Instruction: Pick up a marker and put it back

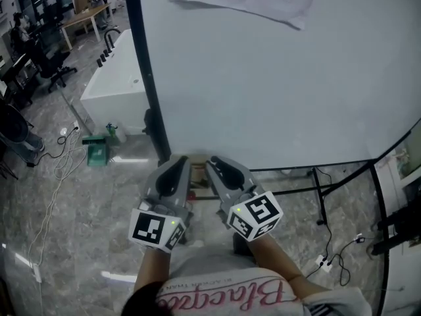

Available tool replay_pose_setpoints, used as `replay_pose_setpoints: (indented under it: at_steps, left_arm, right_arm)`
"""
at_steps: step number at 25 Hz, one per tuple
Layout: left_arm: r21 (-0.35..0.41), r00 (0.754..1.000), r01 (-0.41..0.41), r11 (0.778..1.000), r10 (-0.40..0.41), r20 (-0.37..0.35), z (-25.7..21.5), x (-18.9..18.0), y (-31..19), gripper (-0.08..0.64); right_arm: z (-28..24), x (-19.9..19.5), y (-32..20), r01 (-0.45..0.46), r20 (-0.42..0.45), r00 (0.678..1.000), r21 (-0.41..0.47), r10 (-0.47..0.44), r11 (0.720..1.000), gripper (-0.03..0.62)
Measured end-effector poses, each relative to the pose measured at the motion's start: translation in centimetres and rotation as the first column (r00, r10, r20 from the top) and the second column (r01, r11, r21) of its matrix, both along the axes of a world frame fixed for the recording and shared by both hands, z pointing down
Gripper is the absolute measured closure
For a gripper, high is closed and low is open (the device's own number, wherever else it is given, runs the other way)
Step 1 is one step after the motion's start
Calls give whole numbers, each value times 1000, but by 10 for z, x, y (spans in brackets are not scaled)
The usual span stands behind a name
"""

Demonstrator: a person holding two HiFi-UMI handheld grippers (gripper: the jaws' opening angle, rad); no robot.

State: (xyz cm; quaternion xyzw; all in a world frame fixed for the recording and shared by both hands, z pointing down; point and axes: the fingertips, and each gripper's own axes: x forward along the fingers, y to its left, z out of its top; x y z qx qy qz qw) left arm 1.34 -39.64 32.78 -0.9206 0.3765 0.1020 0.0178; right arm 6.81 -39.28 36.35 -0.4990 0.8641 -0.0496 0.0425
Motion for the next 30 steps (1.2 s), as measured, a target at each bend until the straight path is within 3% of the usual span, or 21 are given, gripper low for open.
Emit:
replay_pose_setpoints:
  at_steps: [8,13,18,22,30]
  left_arm:
    - [-27,1000,9,1000,-9,-4,6,-5,-3,560]
    - [-35,1000,2,999,-2,-7,9,-4,-4,560]
    - [-34,1000,9,999,-10,-18,11,-8,-7,560]
    - [-34,999,22,999,-23,-25,12,-13,-10,560]
    - [-31,999,27,999,-28,-38,10,-14,-13,560]
  right_arm:
    - [52,-11,-10,0,-46,999,-153,-7,988,529]
    - [63,-6,-15,-15,-40,999,-196,8,981,529]
    - [69,0,-25,-52,-98,995,-190,34,980,525]
    - [66,5,-30,-56,-108,993,-177,37,983,472]
    - [-1,19,-12,-77,-59,995,0,76,997,486]
